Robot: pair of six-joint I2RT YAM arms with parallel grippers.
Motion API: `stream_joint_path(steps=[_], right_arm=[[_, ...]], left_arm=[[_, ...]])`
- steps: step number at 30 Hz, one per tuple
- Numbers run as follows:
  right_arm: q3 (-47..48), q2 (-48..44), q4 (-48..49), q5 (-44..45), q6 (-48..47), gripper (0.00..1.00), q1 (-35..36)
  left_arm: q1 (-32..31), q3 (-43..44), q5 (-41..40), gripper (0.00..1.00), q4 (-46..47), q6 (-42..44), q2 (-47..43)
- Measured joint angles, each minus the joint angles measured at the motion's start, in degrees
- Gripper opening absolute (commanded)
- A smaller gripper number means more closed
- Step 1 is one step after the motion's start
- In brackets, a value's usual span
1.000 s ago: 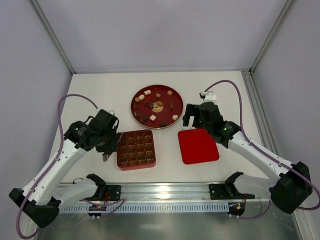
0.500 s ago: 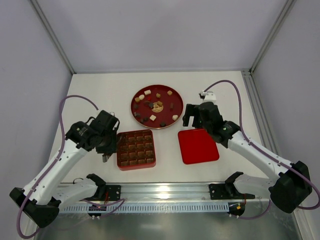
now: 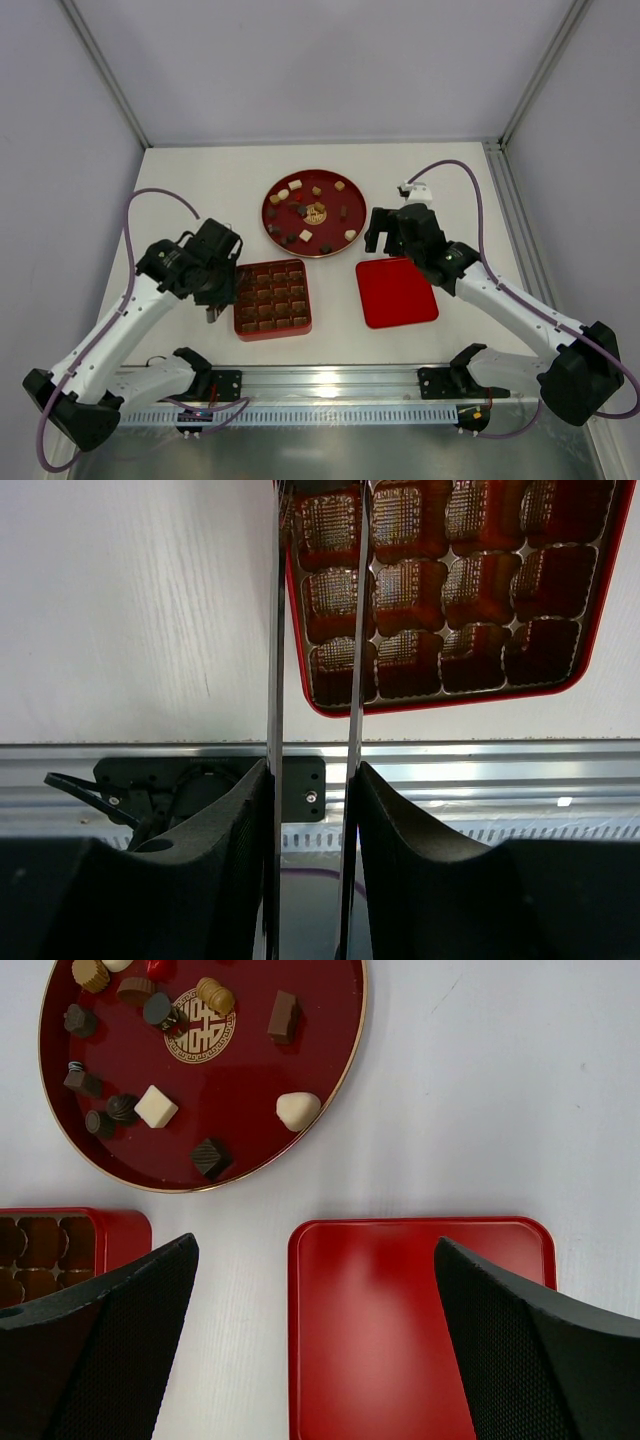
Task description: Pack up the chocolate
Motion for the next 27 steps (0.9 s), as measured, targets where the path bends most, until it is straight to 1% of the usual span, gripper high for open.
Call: stream_joint_path(steps=[15,27], right_arm=[[0.0,0.09,0.09,-0.39,0.02,1.0,0.0],[0.0,0.11,0.44,-0.39,0.0,1.0,0.0]], left_arm=[[0.0,0.66,-1.31,0.39,0.26,0.04,1.92],[0.0,9.53,-0.63,0.39,-0.33,0.61,4.94]])
